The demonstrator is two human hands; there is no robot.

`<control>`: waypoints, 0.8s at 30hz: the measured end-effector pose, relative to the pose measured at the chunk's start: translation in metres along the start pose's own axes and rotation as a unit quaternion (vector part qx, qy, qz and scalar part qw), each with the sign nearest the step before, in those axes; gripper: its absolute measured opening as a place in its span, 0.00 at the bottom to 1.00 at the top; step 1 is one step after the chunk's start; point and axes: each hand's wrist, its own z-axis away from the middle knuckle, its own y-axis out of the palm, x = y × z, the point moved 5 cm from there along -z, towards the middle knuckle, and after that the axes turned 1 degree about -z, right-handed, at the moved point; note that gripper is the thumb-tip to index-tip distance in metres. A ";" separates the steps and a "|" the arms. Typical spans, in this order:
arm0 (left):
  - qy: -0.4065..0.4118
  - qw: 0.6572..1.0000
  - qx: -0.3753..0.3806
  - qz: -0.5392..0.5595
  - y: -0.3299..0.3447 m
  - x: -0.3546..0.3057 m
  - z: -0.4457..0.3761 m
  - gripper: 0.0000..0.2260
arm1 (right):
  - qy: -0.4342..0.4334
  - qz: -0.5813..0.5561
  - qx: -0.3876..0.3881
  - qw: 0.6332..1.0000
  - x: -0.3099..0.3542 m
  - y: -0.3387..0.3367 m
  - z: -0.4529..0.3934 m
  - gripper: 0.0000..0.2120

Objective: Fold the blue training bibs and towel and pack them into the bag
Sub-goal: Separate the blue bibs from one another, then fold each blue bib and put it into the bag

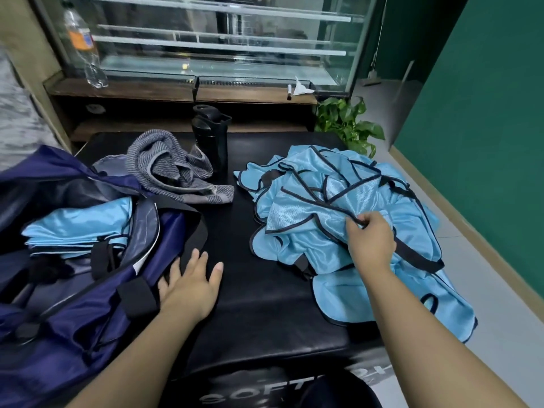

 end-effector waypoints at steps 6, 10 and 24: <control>-0.002 1.000 -0.007 0.014 -0.005 -0.001 0.010 0.27 | -0.109 -0.112 -0.029 0.987 0.029 -0.020 0.023 0.06; 0.026 0.991 -0.050 0.118 -0.015 0.007 0.018 0.26 | -0.119 -0.207 0.040 0.970 0.055 -0.026 0.049 0.06; 0.328 0.884 -0.085 0.322 -0.084 -0.027 0.118 0.30 | -0.170 -0.252 0.313 0.900 0.128 -0.034 0.153 0.08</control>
